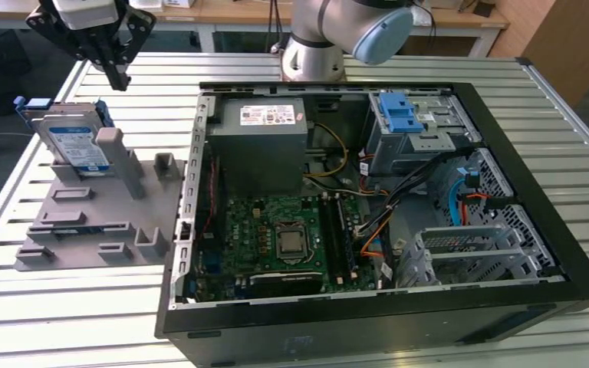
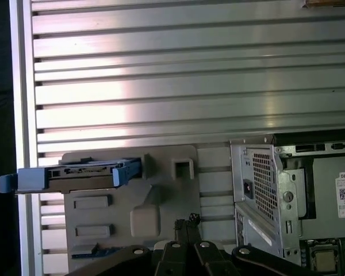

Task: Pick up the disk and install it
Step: 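Reach for the disk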

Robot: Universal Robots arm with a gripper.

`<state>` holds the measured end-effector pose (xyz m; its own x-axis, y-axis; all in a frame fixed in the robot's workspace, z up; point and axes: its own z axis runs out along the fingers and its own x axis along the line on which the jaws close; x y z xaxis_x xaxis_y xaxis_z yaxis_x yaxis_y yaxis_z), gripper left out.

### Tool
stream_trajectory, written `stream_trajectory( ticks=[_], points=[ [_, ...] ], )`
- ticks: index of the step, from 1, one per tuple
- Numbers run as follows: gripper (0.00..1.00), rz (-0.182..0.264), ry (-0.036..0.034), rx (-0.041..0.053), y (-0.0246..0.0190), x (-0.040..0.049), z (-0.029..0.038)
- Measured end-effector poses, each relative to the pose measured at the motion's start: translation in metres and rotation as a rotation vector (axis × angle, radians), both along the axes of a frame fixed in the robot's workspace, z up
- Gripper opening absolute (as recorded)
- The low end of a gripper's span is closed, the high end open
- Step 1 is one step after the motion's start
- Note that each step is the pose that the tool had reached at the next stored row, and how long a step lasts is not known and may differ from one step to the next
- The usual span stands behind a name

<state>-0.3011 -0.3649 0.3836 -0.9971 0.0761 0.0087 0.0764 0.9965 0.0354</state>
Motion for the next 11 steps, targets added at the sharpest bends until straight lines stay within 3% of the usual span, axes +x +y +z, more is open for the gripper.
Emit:
stream_trajectory(
  ticks=[11],
  points=[
    [0.11,0.000,0.0013,0.0000,0.0033,-0.0138,-0.0006]
  ],
)
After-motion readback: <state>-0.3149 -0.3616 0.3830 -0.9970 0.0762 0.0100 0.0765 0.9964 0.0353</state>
